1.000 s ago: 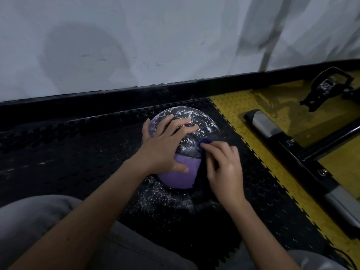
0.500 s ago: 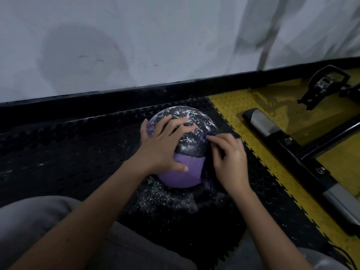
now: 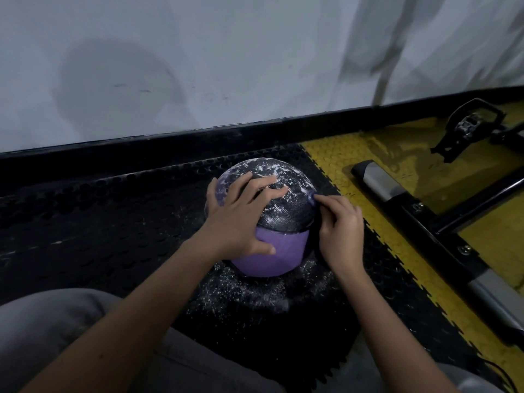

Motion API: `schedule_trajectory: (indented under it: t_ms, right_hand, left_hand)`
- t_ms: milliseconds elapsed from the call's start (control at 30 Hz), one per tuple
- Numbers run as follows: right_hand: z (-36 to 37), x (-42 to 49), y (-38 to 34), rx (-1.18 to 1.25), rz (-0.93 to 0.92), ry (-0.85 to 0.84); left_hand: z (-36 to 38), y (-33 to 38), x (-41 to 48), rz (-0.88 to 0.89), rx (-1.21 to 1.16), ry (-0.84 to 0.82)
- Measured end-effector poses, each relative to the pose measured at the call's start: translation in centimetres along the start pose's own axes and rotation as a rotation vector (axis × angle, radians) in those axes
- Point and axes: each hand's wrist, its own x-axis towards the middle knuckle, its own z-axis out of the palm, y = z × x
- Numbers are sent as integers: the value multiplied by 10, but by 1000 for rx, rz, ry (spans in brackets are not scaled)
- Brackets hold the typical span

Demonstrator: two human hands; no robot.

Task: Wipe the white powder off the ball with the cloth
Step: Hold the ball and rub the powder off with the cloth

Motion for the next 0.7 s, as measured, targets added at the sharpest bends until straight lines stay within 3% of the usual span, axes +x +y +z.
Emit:
schedule_trajectory:
  t_ms: [67, 267, 467, 700]
  right_hand:
    - [0, -3, -3, -4, 9, 24]
    - [3, -26, -26, -8, -274, 7]
    - [0, -3, 0, -19, -20, 40]
    - [4, -38, -37, -41, -380, -40]
  left_hand:
    - [0, 1, 0, 3, 4, -1]
    - [1, -1, 0, -17, 2, 13]
    - [2, 2, 0, -1, -24, 2]
    - [3, -1, 0, -19, 41, 39]
